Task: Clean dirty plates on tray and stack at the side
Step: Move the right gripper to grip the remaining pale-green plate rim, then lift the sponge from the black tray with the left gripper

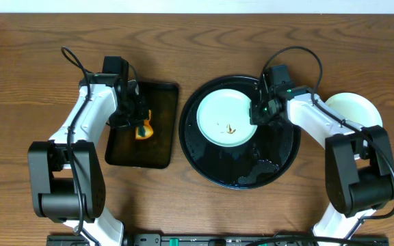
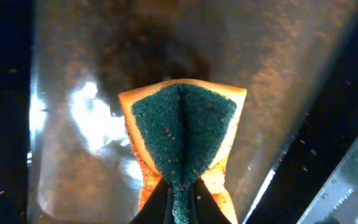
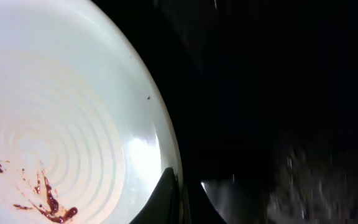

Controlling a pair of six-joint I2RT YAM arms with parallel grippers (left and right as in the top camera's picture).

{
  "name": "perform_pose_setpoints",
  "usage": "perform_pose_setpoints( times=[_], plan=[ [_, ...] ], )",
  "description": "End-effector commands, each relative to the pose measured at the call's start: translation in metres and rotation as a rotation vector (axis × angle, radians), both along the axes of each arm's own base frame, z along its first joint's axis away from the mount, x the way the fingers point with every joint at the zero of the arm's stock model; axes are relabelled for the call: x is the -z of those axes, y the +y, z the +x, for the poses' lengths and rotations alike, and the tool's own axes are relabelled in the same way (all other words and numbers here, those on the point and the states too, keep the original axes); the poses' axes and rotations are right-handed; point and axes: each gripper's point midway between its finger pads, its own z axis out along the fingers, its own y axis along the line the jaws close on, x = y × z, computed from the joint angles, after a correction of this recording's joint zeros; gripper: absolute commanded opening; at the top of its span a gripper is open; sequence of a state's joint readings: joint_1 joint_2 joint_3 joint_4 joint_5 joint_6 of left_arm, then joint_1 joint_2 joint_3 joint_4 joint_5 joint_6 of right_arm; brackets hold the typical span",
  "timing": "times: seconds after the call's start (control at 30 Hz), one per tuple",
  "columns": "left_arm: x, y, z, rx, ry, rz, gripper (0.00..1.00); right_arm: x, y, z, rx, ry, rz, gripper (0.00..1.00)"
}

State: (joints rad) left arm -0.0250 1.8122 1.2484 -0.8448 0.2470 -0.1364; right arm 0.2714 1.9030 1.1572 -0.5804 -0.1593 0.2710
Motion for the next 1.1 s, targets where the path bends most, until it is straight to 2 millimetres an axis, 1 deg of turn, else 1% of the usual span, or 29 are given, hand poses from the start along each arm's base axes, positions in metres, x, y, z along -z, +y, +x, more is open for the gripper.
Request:
perform_pose_setpoints(
  times=[0.0, 0.1, 0.17, 0.23, 0.37, 0.43, 0.47, 0.53, 0.57, 0.6, 0.67, 0.7, 0.8, 0.9, 0.97, 1.07],
  plan=[
    [-0.001, -0.015, -0.004, 0.125, -0.015, -0.044, 0.07, 0.017, -0.017, -0.025, 0.008, 0.089, -0.093, 0.01],
    [0.0, -0.017, -0.001, 0.139, -0.033, -0.041, 0.08, 0.011, -0.022, -0.031, 0.01, 0.102, -0.116, 0.01],
    [0.004, -0.018, 0.0, 0.156, -0.046, -0.039, 0.07, 0.004, -0.026, -0.033, 0.013, 0.095, -0.134, 0.01],
    [0.013, -0.018, -0.001, 0.173, -0.057, -0.037, 0.07, -0.006, -0.029, -0.032, 0.016, 0.075, -0.142, 0.01],
    [0.032, -0.017, -0.009, 0.171, -0.061, -0.034, 0.07, -0.03, -0.027, -0.029, 0.02, 0.014, -0.124, 0.01],
    [0.042, -0.003, -0.013, 0.128, -0.049, 0.041, 0.08, -0.04, -0.027, -0.027, 0.022, -0.014, -0.115, 0.01],
    [0.046, 0.009, -0.015, 0.086, -0.035, 0.106, 0.08, -0.043, -0.027, -0.026, 0.023, -0.023, -0.113, 0.01],
    [0.047, 0.02, -0.017, 0.032, -0.02, 0.17, 0.08, -0.046, -0.026, -0.026, 0.022, -0.031, -0.111, 0.01],
    [0.045, 0.018, -0.016, 0.034, -0.022, 0.156, 0.07, -0.046, -0.027, -0.026, 0.023, -0.029, -0.111, 0.01],
    [0.042, 0.011, -0.017, 0.044, -0.022, 0.115, 0.07, -0.046, -0.027, -0.027, 0.022, -0.024, -0.113, 0.01],
    [0.03, -0.012, -0.015, 0.105, -0.044, -0.011, 0.07, -0.044, -0.028, -0.03, 0.021, -0.014, -0.116, 0.01],
    [0.023, -0.018, -0.013, 0.116, -0.062, -0.049, 0.08, -0.044, -0.028, -0.03, 0.021, -0.01, -0.117, 0.01],
    [0.004, -0.021, -0.007, 0.12, -0.125, -0.056, 0.07, -0.044, -0.028, -0.032, 0.021, -0.004, -0.119, 0.01],
    [-0.013, -0.013, -0.003, 0.092, -0.179, -0.01, 0.07, -0.043, -0.029, -0.033, 0.02, 0.003, -0.12, 0.01],
    [-0.022, -0.009, -0.002, 0.056, -0.202, 0.011, 0.07, -0.043, -0.029, -0.035, 0.02, 0.008, -0.122, 0.01],
    [-0.028, -0.011, -0.002, 0.063, -0.22, 0.01, 0.07, -0.043, -0.029, -0.036, 0.019, 0.014, -0.123, 0.01]
  ],
)
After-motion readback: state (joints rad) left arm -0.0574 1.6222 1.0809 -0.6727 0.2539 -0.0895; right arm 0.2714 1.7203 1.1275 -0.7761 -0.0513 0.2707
